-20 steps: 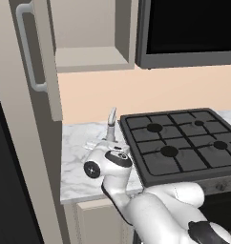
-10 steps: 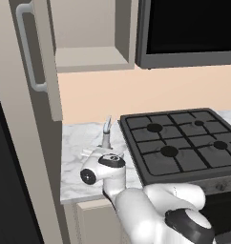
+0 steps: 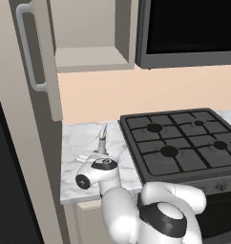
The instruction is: Move the cutting board and knife to the sink. Then move spray from the cabinet to the counter.
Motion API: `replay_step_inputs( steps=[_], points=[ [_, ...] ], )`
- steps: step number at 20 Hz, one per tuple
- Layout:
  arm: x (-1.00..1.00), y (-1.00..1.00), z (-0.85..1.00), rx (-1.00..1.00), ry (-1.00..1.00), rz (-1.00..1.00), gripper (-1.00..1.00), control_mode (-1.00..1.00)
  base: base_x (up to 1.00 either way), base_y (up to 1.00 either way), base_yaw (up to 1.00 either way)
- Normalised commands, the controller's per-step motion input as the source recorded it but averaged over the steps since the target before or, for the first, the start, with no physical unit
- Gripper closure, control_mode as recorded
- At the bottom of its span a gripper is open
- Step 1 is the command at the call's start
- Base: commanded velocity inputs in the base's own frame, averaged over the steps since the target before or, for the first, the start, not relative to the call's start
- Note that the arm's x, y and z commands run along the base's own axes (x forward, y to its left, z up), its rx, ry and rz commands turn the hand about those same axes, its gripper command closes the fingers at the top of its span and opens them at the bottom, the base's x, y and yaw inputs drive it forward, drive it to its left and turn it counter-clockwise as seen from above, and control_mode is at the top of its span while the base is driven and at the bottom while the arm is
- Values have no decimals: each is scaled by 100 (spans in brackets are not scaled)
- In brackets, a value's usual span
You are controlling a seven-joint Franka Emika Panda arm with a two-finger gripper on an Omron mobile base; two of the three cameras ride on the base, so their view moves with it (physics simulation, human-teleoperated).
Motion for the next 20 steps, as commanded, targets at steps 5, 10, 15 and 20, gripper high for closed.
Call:
replay_step_inputs(
  steps=[5, 10, 15, 20],
  points=[
    [6, 0, -46, 1, -3, 0, 100, -100, 0, 0, 0],
    [4, 0, -30, 9, -3, 0, 100, -100, 0, 0, 0],
    [1, 0, -29, 16, -1, 0, -100, -100, 0, 0, 0],
    [0, -4, -9, 12, 0, 0, -100, -100, 0, 0, 0]
  ],
)
